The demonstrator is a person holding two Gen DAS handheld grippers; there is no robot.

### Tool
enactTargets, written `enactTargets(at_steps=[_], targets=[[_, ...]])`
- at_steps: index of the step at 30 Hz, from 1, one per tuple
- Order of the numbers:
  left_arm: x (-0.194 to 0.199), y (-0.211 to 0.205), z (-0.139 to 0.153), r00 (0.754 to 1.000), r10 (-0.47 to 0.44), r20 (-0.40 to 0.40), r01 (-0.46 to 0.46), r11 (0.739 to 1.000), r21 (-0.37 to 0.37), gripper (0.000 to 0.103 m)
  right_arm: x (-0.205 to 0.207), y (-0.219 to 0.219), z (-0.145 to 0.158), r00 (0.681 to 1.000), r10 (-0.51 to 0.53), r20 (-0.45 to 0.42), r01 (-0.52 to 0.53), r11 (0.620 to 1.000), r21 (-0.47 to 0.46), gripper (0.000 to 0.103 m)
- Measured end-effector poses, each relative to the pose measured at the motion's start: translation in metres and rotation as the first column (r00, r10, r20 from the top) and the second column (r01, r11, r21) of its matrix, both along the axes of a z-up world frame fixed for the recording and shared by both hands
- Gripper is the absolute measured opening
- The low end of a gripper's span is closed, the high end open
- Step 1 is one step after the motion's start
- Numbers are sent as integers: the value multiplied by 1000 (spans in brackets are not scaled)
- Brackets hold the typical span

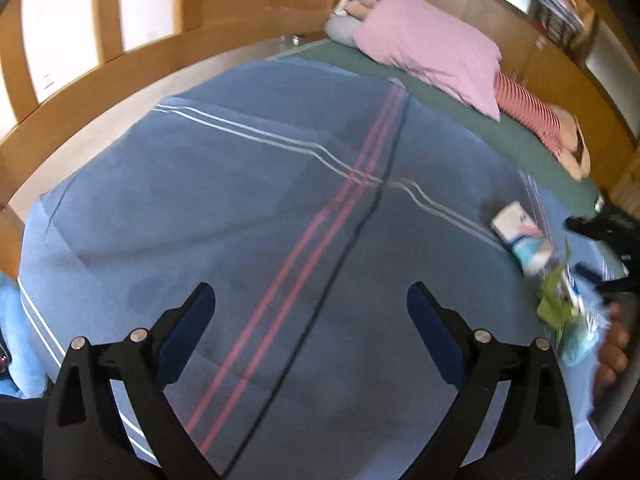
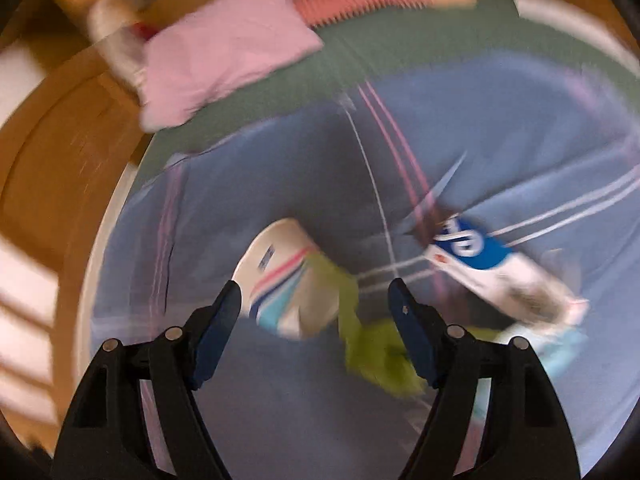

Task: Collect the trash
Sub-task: 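Grasp the white-blue cup with the left gripper while the right gripper grasps the blue face mask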

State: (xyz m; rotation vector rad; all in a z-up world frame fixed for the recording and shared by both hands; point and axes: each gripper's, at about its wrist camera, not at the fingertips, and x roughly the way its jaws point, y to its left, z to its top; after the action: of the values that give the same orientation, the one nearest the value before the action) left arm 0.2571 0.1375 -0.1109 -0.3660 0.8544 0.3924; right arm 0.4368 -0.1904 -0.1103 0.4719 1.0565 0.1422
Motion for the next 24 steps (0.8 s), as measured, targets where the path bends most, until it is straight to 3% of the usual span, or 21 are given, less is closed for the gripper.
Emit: enactTargets(at_steps=[2, 3, 4, 7, 9, 12, 14, 15, 16, 18, 19, 21, 24], targets=[[1, 9, 0, 1000, 16, 10, -16, 1000, -5, 96, 15, 1, -18, 999, -23, -44, 25, 999, 38, 75], [3, 14, -2, 1000, 28, 4, -28, 999, -22, 96, 20, 3, -25, 998, -21, -61, 23, 999, 41, 68], [4, 19, -4, 999, 44, -2, -44, 998, -45, 96, 20, 10, -31, 998, 12, -66, -8, 999, 54, 52], [2, 33, -8, 995, 97, -18, -99, 987, -125, 96, 3, 36, -34, 984, 167, -68, -159, 980, 118, 43], [-1, 37, -8, 992, 128, -4, -127, 979, -161, 96, -18, 54, -32, 959, 271, -79, -259, 956, 135, 42], [-2, 34, -3, 991, 132, 23, -127, 978, -165, 96, -62, 80, -26, 891, 443, -99, -427, 892, 150, 41], [-1, 28, -3, 993, 116, 23, -111, 980, -166, 96, -87, 88, -15, 847, 524, -94, -513, 851, 114, 49], [1, 26, -4, 995, 101, 17, -96, 980, -175, 96, -98, 83, 0, 844, 532, -67, -530, 847, 45, 59], [3, 23, -6, 996, 84, 10, -81, 980, -184, 96, -102, 75, 12, 859, 511, -25, -511, 860, -13, 72], [6, 18, -9, 998, 55, 0, -54, 979, -195, 96, -108, 46, 41, 909, 404, 99, -385, 908, -165, 83], [8, 17, -10, 999, 41, -3, -41, 979, -199, 96, -108, 24, 52, 942, 298, 152, -253, 932, -258, 85], [13, 12, -13, 1000, 23, -5, -23, 977, -212, 97, -100, -7, 50, 981, 132, 141, -69, 922, -380, 85], [29, 1, -24, 1000, -25, -15, 20, 962, -274, 98, -86, -32, 19, 1000, 16, 26, -2, 877, -481, 85]])
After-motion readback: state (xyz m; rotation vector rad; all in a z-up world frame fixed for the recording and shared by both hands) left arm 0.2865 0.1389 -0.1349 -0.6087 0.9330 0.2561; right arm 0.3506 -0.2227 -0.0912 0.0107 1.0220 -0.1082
